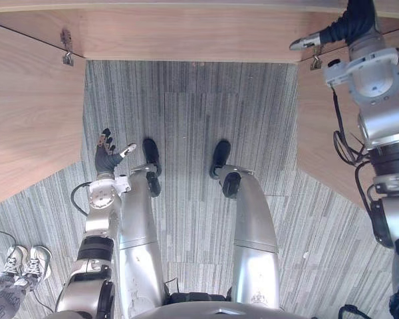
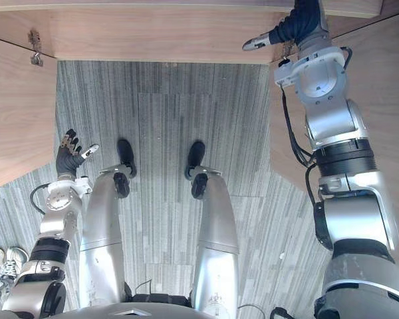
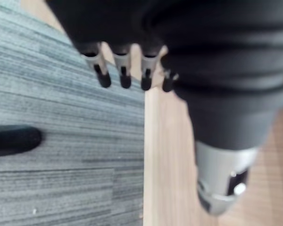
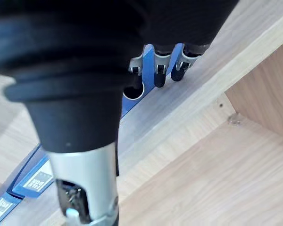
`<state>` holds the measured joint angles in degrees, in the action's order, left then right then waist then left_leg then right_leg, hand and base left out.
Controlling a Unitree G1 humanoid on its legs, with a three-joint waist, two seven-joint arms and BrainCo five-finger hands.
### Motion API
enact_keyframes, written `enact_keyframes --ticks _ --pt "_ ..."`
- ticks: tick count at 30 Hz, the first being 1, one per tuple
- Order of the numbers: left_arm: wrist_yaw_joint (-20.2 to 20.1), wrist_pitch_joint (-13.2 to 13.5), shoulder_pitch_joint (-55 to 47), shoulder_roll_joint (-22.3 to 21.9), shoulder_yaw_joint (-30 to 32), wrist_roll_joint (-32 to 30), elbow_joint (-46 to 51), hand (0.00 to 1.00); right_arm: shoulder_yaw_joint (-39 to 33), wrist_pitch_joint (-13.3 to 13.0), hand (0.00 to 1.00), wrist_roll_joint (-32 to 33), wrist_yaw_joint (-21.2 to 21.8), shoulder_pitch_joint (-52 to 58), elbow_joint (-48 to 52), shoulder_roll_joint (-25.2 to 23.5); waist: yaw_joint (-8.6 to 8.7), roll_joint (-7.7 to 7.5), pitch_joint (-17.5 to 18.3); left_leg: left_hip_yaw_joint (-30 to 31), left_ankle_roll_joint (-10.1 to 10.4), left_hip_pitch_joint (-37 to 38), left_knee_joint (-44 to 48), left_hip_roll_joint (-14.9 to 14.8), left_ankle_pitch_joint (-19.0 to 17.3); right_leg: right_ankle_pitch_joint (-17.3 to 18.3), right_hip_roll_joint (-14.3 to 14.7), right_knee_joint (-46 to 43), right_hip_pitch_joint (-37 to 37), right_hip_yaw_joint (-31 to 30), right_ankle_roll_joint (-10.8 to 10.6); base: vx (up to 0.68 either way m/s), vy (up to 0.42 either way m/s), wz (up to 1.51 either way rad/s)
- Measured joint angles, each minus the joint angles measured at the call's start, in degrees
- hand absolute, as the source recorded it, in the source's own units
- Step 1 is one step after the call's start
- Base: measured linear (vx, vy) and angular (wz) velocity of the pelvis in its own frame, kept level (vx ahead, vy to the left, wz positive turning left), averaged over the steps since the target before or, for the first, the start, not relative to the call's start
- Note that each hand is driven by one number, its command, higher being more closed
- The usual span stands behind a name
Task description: Walk over to the cabinet, pick up the folder, carry it to the office cabinet, place the folder inside the office cabinet, then close the office cabinet door
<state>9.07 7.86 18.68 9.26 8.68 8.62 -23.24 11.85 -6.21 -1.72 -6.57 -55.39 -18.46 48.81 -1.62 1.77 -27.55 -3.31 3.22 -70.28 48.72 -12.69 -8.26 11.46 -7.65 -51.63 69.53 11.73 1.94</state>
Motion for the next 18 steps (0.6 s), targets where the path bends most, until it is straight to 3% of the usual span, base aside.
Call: enact_keyframes --ticks 1,2,6,10,13,18 --pt "0.0 0.0 -0.1 0.0 0.0 0.0 0.1 0.0 -0.7 -0.1 0.0 0.2 0.0 0.9 0.8 -0.3 -0.01 0.0 0.0 0.0 0.0 0.0 0.0 0.0 0.0 0.0 0.0 0.0 0.0 0.0 0.0 0.0 0.0 0.0" --pt "0.0 0.1 -0.6 -0.1 0.1 0.0 0.1 0.0 -3.2 -0.5 1.0 0.4 -0.1 3.2 2.7 -2.0 0.06 -0.14 0.1 0.0 0.0 0.0 0.0 0.0 0.0 0.0 0.0 0.0 0.0 0.0 -0.1 0.0 0.0 0.0" --pt "0.0 0.1 -2.8 -1.0 0.0 -1.3 0.2 0.0 -12.9 -2.5 1.0 6.5 -3.0 9.3 9.6 -11.9 0.27 -0.52 0.3 0.0 0.0 0.0 -0.1 0.0 0.0 0.4 0.0 0.0 0.0 0.0 -0.6 0.0 0.0 0.0" --pt "0.2 0.1 -3.7 -2.9 0.0 -2.8 0.4 0.0 -19.6 -5.7 1.0 10.6 -10.7 9.0 14.5 -23.4 0.05 -0.52 0.3 -0.2 0.0 0.0 0.1 0.1 0.0 0.5 -0.1 -0.5 0.4 -0.3 -0.5 0.0 0.0 0.0" --pt "0.6 0.1 -4.1 -4.0 0.0 -3.2 2.4 0.0 -19.2 -6.3 1.0 11.0 -13.7 7.0 15.3 -27.8 -0.14 -0.52 0.3 -0.2 0.0 -0.1 0.2 0.1 0.0 0.6 -0.1 -1.1 0.7 -0.4 -0.3 0.0 0.0 0.0" --pt "0.7 0.3 -4.4 -4.8 -0.1 -3.2 4.2 0.0 -16.4 -6.2 1.0 10.8 -14.0 3.8 15.2 -28.8 -0.36 -0.52 0.3 -0.1 0.1 -1.5 0.7 0.0 0.1 0.8 -0.1 -2.0 2.4 -0.5 -0.1 0.0 0.0 0.0"
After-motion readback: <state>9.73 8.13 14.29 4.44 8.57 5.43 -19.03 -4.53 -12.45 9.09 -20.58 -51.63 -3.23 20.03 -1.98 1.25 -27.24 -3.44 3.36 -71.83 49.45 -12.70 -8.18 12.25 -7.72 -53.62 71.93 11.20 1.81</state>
